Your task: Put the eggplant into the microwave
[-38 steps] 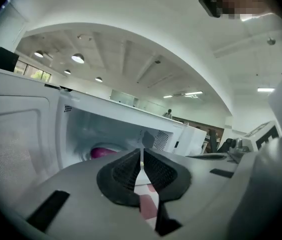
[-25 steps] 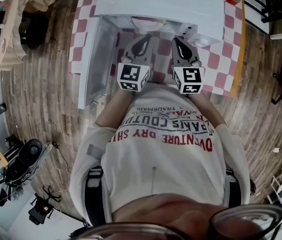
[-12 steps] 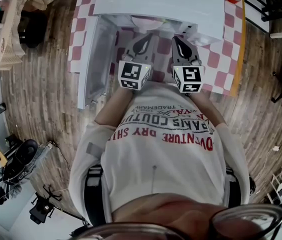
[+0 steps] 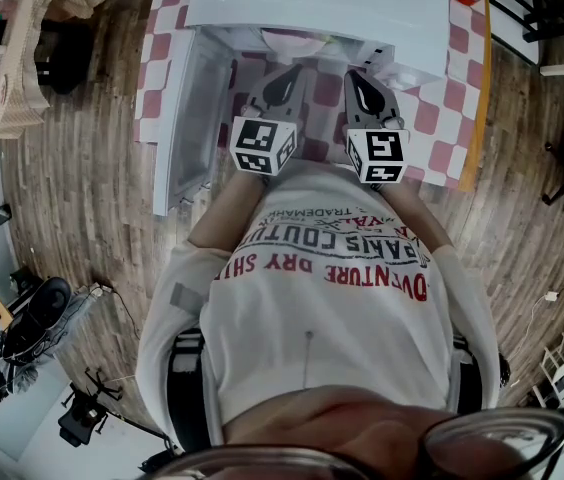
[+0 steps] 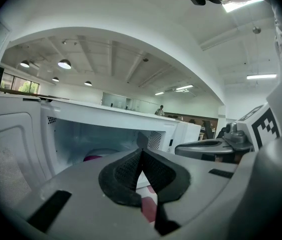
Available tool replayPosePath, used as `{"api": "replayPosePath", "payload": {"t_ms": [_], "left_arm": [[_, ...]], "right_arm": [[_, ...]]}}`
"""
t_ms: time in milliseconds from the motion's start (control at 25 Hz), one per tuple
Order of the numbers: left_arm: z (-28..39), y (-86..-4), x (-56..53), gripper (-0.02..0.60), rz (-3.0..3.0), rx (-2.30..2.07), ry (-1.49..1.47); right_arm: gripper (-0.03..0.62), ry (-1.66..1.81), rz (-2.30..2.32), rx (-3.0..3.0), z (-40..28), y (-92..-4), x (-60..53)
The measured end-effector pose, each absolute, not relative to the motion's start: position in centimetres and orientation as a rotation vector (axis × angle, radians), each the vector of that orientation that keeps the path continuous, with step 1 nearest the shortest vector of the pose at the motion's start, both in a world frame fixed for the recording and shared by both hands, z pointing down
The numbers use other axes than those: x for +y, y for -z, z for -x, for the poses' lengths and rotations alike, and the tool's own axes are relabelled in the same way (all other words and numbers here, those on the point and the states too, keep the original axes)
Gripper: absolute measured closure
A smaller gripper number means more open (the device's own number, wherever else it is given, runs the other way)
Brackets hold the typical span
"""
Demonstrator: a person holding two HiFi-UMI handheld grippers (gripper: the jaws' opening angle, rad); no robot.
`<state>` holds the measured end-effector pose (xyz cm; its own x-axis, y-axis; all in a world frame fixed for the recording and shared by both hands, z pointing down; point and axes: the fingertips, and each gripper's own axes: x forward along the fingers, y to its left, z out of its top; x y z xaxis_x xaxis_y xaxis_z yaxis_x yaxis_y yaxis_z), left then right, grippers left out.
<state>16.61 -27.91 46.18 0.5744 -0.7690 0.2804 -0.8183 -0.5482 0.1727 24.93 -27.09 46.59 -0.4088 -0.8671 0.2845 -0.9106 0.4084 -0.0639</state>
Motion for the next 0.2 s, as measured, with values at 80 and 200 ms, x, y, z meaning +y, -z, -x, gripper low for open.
{"api": "replayPosePath", "payload": {"t_ms": [80,200], "left_arm": [[-16.46,-46.38,-27.93,0.555,-2.508,-1.309,-0.238],[-16.39,-46.68,-27.86,0.555,-2.482,-1.300,-0.219]], "right_arm": [[0.568,-0.312,-1.571,-2.454,-24.98,-46.72,-27.04],[0.568,-0.316,-1.565,-2.454,-25.00,-46.86,-26.92]]}}
